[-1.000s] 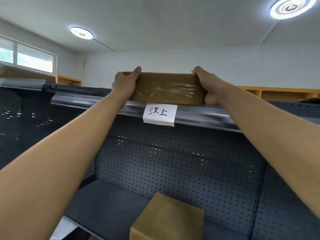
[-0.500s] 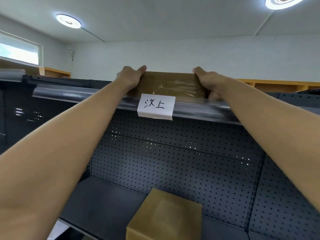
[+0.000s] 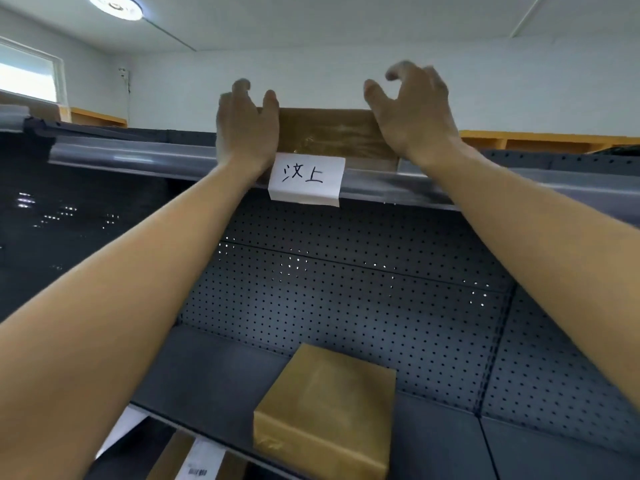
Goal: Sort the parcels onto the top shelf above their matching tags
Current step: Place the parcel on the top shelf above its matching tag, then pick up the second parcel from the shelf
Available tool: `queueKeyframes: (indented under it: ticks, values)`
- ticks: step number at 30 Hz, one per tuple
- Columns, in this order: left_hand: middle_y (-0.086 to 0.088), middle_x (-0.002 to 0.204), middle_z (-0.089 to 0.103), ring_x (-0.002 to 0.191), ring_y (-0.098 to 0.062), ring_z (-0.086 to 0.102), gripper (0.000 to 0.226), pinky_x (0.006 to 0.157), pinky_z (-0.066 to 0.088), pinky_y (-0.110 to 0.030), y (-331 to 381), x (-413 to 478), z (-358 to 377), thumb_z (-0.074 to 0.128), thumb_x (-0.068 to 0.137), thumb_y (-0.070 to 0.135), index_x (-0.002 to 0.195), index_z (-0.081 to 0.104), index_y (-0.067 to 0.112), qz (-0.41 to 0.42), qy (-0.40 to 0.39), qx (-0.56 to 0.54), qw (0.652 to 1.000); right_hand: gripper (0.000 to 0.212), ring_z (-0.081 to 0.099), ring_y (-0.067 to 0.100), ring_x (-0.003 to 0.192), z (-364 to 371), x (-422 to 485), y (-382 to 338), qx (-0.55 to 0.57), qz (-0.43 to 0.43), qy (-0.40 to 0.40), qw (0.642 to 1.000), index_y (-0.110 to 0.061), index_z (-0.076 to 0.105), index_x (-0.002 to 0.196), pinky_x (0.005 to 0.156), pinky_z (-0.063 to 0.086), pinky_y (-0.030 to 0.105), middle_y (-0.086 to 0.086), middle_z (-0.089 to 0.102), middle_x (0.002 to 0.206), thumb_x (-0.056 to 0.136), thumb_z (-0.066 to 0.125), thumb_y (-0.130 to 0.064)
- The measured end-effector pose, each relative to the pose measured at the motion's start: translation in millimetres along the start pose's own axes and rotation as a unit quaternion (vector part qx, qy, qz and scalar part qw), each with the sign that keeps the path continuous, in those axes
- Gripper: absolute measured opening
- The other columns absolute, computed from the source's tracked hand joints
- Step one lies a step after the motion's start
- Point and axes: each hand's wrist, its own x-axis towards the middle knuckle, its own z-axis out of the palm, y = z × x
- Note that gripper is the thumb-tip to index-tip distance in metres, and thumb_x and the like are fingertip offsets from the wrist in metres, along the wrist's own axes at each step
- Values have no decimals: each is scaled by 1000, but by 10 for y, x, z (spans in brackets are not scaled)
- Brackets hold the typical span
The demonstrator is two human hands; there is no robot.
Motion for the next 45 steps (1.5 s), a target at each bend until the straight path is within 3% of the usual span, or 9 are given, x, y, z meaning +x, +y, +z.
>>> queueKeyframes:
  ticks: [5, 9, 13, 19, 23, 28, 38, 41, 45]
  values:
    - [-3, 104, 62, 96, -10, 55, 27, 82, 46, -17, -412, -894, -334, 46, 94, 14, 111, 63, 1, 186, 52, -105, 976, 33, 53, 8, 107, 13, -968, -26, 54, -142, 49, 987, -10, 68, 117, 87, 31, 2, 4, 66, 119, 98, 52, -31]
    - [-10, 99, 67, 87, -22, 62, 20, 75, 51, -31, -1070, -1803, -330, 50, 94, 5, 106, 65, 1, 153, -63, -88, 982, 27, 64, 22, 104, 344, -1991, 252, 98, -140, -35, 985, -2, 71, 111, 93, 49, 25, 10, 70, 110, 96, 56, -18]
    - [-8, 117, 64, 108, -26, 61, 28, 93, 49, -37, -1673, -2670, -118, 53, 96, 10, 123, 62, 8, 5, -226, -1, 974, 38, 51, 20, 132, 816, -2845, 716, 67, 64, -231, 969, -12, 61, 136, 110, 42, 33, 3, 57, 140, 102, 53, -27]
    - [-17, 148, 44, 132, -36, 45, 59, 105, 38, -41, -2284, -3442, 232, 56, 95, 24, 148, 36, 6, -228, -373, 52, 898, 69, 31, 41, 148, 1299, -3674, 1495, 37, 374, -315, 872, -8, 30, 158, 119, 33, 48, 22, 36, 159, 101, 54, -37]
    - [-15, 155, 35, 138, -36, 38, 87, 109, 36, -45, -2419, -3549, 371, 62, 92, 35, 157, 9, 13, -376, -322, -26, 869, 67, 54, 39, 131, 1430, -3884, 1690, 96, 503, -292, 808, -9, 36, 153, 96, 47, 38, 15, 57, 142, 99, 54, -43]
    - [-13, 130, 57, 118, -35, 53, 64, 86, 43, -36, -2451, -3561, 430, 65, 88, 37, 141, 42, 10, -399, -289, -24, 870, 52, 58, 32, 126, 1487, -3920, 1688, 183, 557, -253, 769, -14, 46, 145, 99, 45, 35, 2, 61, 137, 101, 53, -39]
    - [3, 113, 60, 100, -17, 56, 56, 80, 42, -27, -1949, -3606, 277, 70, 86, 36, 134, 49, 18, -326, -205, -94, 918, 88, 55, 20, 134, 1078, -3940, 1751, 323, 540, -163, 760, -39, 34, 158, 117, 39, 48, -10, 57, 148, 78, 66, -58]
    - [7, 114, 58, 101, -13, 55, 56, 76, 42, -22, -1803, -3616, 267, 69, 87, 38, 135, 48, 20, -324, -196, -128, 916, 78, 53, 20, 137, 835, -3834, 1706, 344, 540, -127, 758, -43, 32, 158, 118, 38, 52, -11, 53, 152, 87, 65, -48]
    - [3, 123, 56, 113, -19, 55, 57, 81, 42, -25, -1626, -3679, 363, 63, 91, 42, 140, 44, 21, -314, -241, -149, 906, 61, 51, 10, 126, 570, -3643, 1689, 323, 524, -69, 785, -27, 33, 160, 109, 37, 29, -13, 51, 145, 102, 54, -23]
